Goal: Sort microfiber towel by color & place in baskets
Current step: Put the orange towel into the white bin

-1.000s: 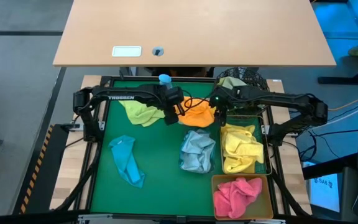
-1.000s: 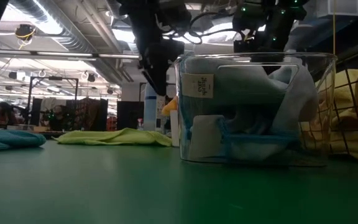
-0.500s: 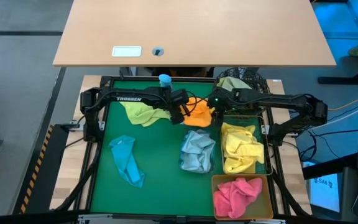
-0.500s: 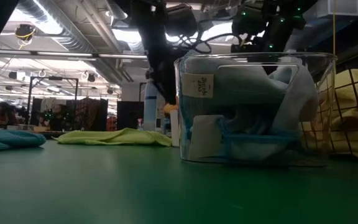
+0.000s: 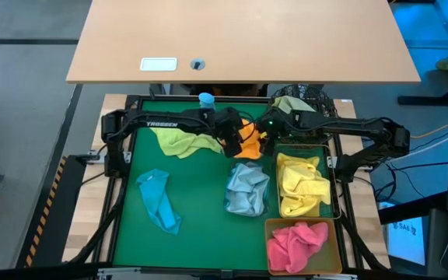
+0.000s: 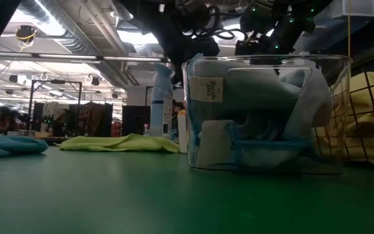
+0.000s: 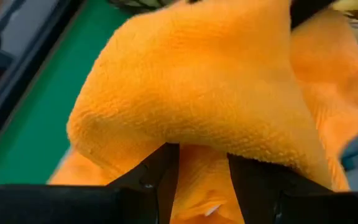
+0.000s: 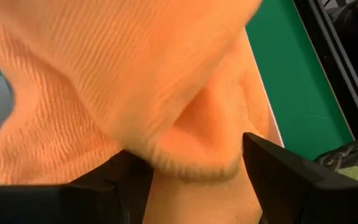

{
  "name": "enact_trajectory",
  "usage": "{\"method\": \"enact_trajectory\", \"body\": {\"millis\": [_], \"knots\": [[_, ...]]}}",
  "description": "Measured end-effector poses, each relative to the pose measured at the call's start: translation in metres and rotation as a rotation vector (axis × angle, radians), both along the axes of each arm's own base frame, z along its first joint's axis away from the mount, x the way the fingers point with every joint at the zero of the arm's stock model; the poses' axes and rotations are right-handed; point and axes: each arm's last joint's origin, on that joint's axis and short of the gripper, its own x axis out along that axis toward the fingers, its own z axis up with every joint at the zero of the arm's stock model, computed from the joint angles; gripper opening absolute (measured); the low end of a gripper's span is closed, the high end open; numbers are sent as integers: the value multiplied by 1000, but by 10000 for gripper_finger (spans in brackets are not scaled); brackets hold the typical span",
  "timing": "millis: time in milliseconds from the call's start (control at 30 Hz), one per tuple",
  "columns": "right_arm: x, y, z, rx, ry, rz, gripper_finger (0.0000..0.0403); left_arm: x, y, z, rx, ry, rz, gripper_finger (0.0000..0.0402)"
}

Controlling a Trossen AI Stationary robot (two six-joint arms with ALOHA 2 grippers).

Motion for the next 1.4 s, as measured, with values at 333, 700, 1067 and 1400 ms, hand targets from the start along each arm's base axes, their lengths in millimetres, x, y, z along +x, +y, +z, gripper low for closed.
{"method": "enact_trajectory", "body": {"millis": [333,700,1067,1400], "knots": [[17,-5,-13,-19,-28,14,241,13,0,-40,40,102,3,134],[34,-13,-51,-16,69,44,241,12,3,-46,33,124,9,134],[35,-14,-50,-24,78,54,241,9,2,-40,25,111,-1,134],[30,-12,-9,-44,26,52,241,-3,-2,-6,37,49,-5,134]]}}
